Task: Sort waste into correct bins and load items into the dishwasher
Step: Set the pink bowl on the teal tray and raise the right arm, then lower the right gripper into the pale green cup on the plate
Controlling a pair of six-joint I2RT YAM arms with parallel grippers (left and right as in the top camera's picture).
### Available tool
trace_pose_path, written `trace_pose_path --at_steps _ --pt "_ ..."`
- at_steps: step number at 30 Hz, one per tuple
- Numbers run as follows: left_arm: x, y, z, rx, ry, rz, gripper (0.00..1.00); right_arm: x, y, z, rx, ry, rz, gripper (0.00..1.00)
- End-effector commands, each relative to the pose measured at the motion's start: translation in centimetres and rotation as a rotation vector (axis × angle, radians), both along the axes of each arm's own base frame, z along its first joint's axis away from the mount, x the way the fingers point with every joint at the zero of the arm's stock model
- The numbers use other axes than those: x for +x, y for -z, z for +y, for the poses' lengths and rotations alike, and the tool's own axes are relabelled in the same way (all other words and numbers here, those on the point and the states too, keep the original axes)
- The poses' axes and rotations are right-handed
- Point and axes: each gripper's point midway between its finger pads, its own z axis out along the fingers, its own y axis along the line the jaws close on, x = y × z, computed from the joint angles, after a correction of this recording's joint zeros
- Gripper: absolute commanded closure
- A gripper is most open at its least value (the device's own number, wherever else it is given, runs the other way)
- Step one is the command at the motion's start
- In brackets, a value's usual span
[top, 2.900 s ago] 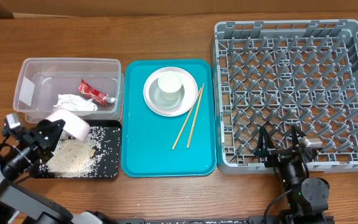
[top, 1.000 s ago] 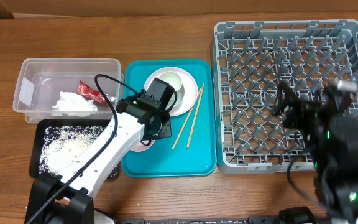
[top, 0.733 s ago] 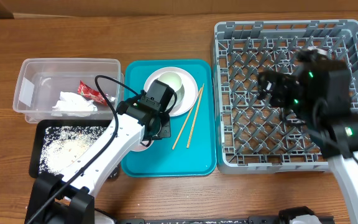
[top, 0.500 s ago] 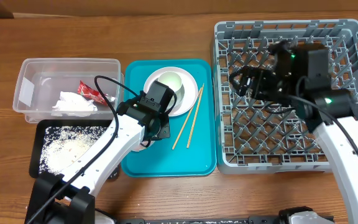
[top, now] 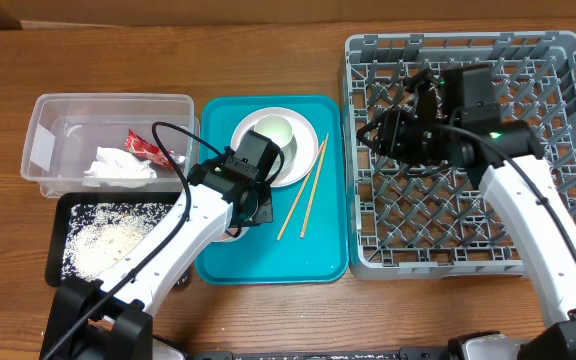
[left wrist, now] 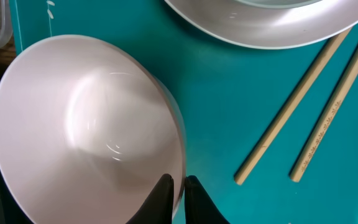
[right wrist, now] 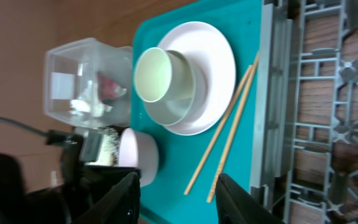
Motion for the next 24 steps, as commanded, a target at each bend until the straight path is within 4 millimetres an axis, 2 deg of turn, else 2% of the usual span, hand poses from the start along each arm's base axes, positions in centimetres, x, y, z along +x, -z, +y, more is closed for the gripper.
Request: trace_pose_path --at_steps 1,3,6,10,13,16,19,20,21,22,23,24 --pt "1.6 -2.3 -0.4 -0.023 -0.024 -0.069 0.87 0.4 -0.4 0.8 -0.090 0.007 -0.057 0.59" --pt "2.6 -3.8 -0.9 -0.039 -0.019 -0.104 0.83 0.0 -0.1 1.8 -0.124 -0.009 -0.070 0.59" --pt "4.3 -6.7 -1.6 -0.060 0.006 -0.167 0.66 -0.5 0.2 3.3 -0.189 -0.032 -0.099 0.58" --pt "6.4 -10.9 -1.6 -0.087 -0.012 -0.255 0.64 -0.8 0.5 4.8 -0.269 -0.045 -0.154 0.57" --pt "8.3 -14.3 0.0 -0.122 -0.076 -0.319 0.59 -0.7 0.5 5.8 -0.308 -0.046 -0.198 0.43" --pt "9.7 -17.6 2.3 -0.202 -0.148 -0.354 0.59 -1.0 0.2 6.7 -0.292 -0.064 -0.209 0.43" --pt "10.8 -20.7 5.6 -0.269 -0.221 -0.395 0.59 -1.3 -0.5 8.2 -0.218 -0.097 -0.214 0.40" --pt "11.1 -21.6 7.1 -0.275 -0.258 -0.415 0.55 -1.1 -0.8 8.7 -0.211 -0.123 -0.246 0.40" --pt "11.3 -22.3 8.6 -0.275 -0.295 -0.432 0.38 -1.0 -1.1 9.0 -0.210 -0.142 -0.272 0.40" --pt "11.5 -22.7 9.9 -0.271 -0.325 -0.446 0.07 -0.8 -1.2 9.1 -0.211 -0.147 -0.284 0.40" --pt "11.6 -22.9 11.0 -0.265 -0.353 -0.454 0.00 -0.7 -1.3 9.3 -0.214 -0.164 -0.291 0.40" --pt "11.6 -22.9 11.9 -0.263 -0.376 -0.456 0.00 -0.7 -1.4 9.5 -0.218 -0.191 -0.295 0.39"
